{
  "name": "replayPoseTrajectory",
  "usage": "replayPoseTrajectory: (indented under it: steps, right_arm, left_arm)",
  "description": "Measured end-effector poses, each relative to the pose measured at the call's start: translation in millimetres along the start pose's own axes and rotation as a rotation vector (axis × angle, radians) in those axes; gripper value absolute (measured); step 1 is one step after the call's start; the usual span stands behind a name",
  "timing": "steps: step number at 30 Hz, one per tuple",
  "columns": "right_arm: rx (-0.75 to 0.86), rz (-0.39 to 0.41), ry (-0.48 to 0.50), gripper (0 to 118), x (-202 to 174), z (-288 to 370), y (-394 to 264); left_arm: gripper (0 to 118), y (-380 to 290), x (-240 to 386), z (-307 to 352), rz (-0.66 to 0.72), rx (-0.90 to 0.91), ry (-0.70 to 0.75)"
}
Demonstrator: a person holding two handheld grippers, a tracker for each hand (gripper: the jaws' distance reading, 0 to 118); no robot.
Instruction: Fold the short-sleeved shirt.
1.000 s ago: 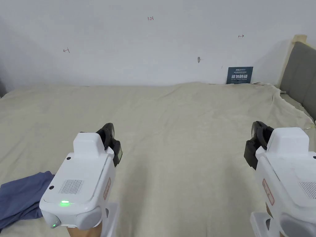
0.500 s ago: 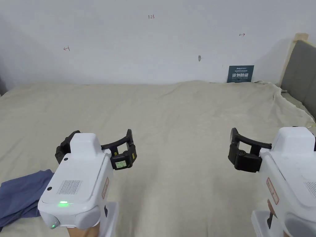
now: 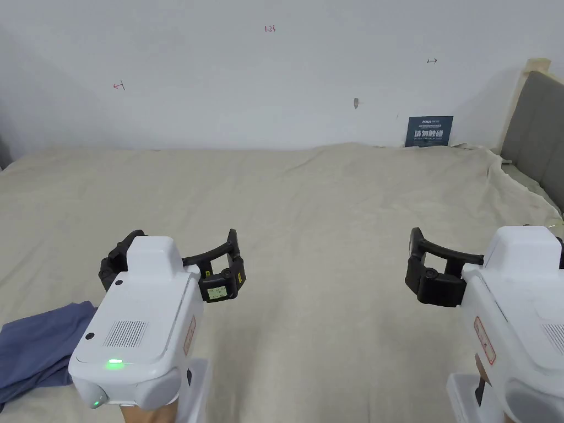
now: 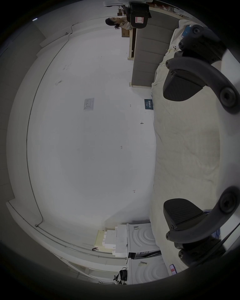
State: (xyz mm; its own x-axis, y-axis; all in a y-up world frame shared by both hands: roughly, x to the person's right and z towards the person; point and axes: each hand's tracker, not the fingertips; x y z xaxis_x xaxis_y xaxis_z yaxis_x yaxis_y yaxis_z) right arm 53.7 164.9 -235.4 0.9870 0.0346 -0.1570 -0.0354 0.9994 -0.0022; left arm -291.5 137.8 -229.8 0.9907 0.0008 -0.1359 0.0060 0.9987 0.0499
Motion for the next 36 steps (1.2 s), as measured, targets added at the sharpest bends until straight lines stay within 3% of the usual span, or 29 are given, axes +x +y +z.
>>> replayPoseTrajectory:
  steps: [36]
  right_arm:
    - [0.002,-0.002,-0.013,118,-0.2,0.0,0.7]
  left_arm:
    - [118,0.5,0.0,-0.4,0.001,0.011,0.002]
